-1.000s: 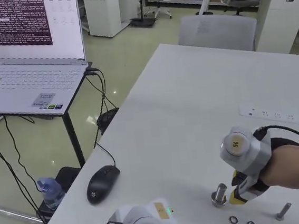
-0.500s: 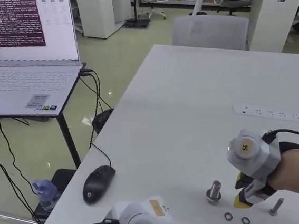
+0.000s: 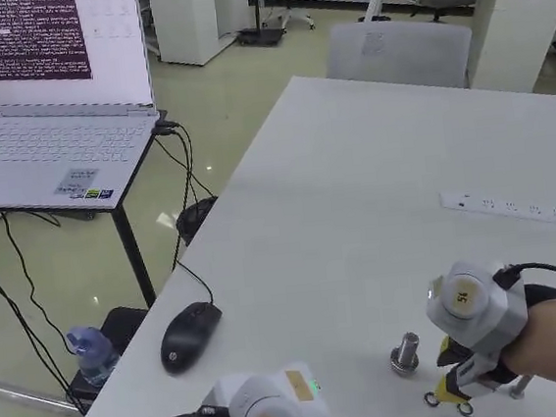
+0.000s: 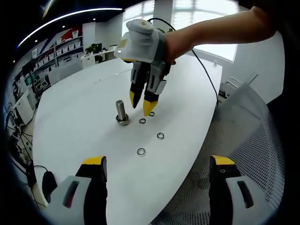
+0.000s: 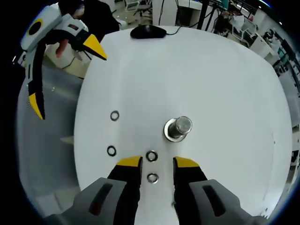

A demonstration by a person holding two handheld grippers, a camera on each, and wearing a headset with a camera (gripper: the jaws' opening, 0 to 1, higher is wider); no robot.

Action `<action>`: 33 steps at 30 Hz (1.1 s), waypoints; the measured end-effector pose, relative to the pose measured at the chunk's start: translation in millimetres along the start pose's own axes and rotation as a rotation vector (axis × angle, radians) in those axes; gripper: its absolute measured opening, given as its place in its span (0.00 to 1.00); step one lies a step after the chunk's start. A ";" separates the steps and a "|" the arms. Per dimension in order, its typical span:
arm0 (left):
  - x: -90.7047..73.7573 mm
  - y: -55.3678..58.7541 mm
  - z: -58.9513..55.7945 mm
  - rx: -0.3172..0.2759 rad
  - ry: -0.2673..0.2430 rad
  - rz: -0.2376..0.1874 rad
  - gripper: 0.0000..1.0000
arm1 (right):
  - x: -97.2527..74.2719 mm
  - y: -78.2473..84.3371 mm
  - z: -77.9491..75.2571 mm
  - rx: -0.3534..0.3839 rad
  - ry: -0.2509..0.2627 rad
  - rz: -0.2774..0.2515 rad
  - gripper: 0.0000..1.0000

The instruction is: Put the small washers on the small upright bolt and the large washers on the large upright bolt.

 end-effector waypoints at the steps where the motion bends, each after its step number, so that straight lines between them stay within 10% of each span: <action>1: 0.0 0.1 0.1 0.002 0.000 0.002 0.90 | 2.6 1.6 0.6 0.004 0.000 0.002 0.27; 33: -0.1 -0.3 7.1 0.001 0.001 0.000 0.87 | 24.2 6.6 8.4 0.024 0.025 -0.001 0.17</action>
Point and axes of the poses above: the centre of the closed fingertips' face, and the gripper's own axes: x roughly forward along the fingers, z roughly to its left, y roughly out of its underside, the point moved 1 cm from there along -x, roughly backward along the fingers
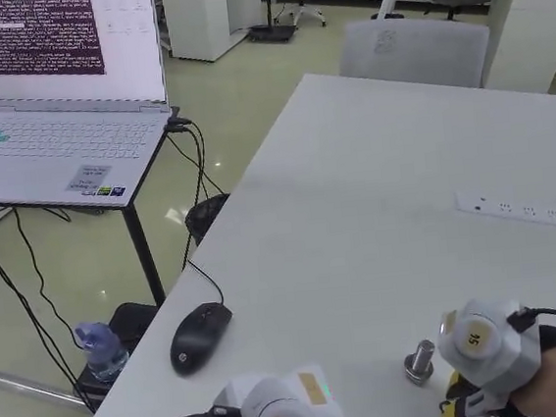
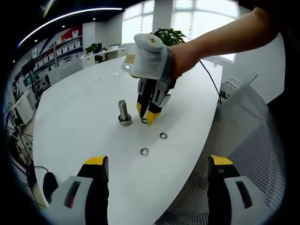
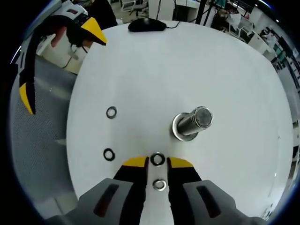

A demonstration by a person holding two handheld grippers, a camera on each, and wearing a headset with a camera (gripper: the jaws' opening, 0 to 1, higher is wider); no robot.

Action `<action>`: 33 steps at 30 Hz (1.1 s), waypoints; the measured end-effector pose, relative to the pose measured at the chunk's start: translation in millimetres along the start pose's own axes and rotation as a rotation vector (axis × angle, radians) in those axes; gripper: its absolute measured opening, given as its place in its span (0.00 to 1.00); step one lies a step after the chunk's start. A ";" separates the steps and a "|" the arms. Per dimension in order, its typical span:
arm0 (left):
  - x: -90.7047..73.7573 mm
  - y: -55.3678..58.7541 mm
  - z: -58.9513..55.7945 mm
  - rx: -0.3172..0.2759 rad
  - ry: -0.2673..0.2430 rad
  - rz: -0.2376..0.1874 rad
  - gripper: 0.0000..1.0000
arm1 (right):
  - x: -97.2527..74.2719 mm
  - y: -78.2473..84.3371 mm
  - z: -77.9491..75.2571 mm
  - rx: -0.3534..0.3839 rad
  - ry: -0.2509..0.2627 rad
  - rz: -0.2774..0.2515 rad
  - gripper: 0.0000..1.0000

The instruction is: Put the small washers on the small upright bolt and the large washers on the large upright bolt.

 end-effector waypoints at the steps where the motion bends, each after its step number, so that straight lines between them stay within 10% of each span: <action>1: 0.3 0.1 -0.2 0.001 0.000 0.001 0.87 | -0.1 0.1 0.1 0.004 0.001 0.001 0.17; 33: -0.5 -2.9 -1.0 0.014 -0.017 0.006 0.85 | -12.1 4.6 -3.0 0.090 0.006 0.021 0.12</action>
Point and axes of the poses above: the centre of the closed fingertips' face, and the gripper's own axes: x roughly forward along the fingers, z roughly to its left, y roughly out of its underside, the point moved 1 cm from there along -x, roughly backward along the fingers
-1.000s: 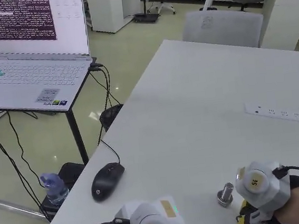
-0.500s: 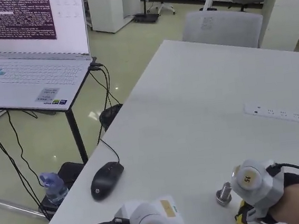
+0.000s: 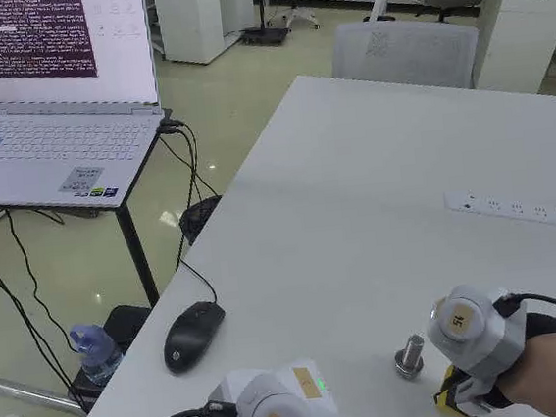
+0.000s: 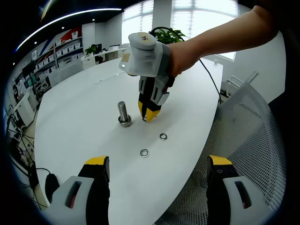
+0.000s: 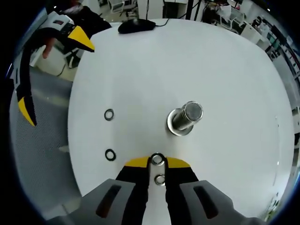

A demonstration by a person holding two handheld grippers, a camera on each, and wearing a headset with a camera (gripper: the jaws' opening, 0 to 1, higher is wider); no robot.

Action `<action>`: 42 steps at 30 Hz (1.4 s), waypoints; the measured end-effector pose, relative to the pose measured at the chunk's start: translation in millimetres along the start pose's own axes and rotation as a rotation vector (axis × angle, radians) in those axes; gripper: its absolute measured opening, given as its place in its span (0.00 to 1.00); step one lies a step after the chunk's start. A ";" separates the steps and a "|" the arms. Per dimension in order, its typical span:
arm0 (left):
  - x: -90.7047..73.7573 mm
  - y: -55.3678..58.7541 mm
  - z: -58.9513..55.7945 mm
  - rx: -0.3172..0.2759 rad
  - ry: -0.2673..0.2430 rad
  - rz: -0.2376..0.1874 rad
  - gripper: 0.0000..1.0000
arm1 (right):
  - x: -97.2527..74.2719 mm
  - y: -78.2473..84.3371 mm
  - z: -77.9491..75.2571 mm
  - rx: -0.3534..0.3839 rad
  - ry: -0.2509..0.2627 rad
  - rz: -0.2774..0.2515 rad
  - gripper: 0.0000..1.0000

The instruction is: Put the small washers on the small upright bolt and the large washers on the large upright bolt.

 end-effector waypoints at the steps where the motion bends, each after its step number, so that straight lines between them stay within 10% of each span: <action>1: 0.0 0.1 -0.2 -0.002 0.001 0.002 0.85 | -4.0 2.0 -0.6 -0.001 0.002 0.001 0.12; 21: 2.9 -3.4 -5.0 0.014 0.005 0.014 0.85 | -83.0 12.3 -35.3 0.084 0.040 -0.050 0.12; 42: 7.1 -7.0 4.9 0.007 -0.001 0.011 0.85 | -100.3 50.2 -56.6 0.102 0.074 -0.017 0.12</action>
Point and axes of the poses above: the centre of the closed fingertips' face, and the gripper's own axes: x roughly forward along the fingers, z roughly to its left, y roughly out of its underside, the point moved 1 cm from there along -x, roughly backward along the fingers
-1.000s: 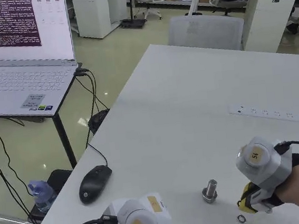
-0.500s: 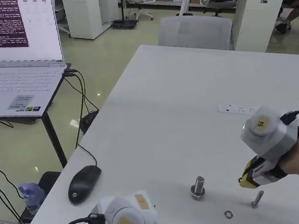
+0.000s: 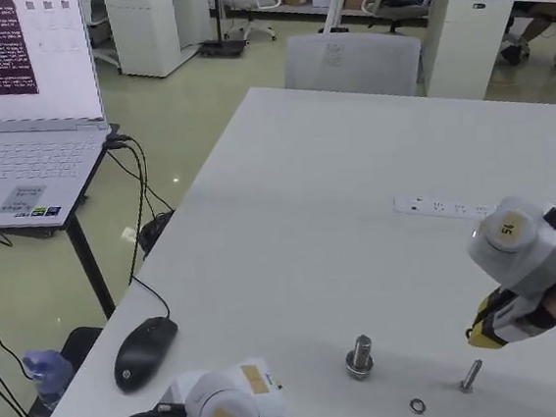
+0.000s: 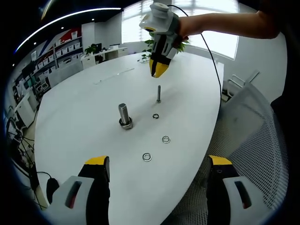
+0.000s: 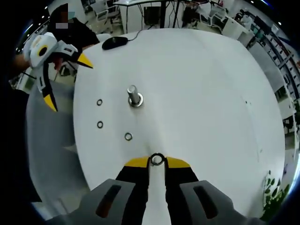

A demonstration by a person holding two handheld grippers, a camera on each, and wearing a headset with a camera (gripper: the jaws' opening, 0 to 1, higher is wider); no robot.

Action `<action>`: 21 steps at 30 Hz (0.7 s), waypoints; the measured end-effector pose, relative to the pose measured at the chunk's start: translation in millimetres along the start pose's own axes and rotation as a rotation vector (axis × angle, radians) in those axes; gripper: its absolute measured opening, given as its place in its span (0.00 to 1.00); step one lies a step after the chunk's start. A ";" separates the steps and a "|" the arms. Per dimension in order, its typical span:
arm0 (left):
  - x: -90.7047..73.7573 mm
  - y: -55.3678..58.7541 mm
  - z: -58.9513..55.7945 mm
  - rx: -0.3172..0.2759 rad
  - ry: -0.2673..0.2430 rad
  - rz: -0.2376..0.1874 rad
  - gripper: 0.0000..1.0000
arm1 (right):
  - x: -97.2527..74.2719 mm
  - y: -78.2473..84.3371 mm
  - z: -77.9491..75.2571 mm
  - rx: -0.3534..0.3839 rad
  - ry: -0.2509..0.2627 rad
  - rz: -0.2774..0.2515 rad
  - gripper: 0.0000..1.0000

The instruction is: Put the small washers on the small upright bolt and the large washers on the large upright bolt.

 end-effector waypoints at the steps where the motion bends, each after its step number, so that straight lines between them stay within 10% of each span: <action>1: 0.2 0.0 0.5 0.001 0.001 0.001 0.85 | 1.2 1.0 0.9 -0.007 -0.001 0.003 0.12; 21: 2.9 2.0 5.9 -0.002 0.013 0.015 0.85 | 21.7 16.6 3.8 -0.035 -0.018 0.057 0.12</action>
Point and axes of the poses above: the centre of the closed fingertips' face, and the gripper's own axes: x roughly forward along the fingers, z roughly to its left, y roughly out of its underside, the point moved 1 cm from there along -x, roughly backward along the fingers
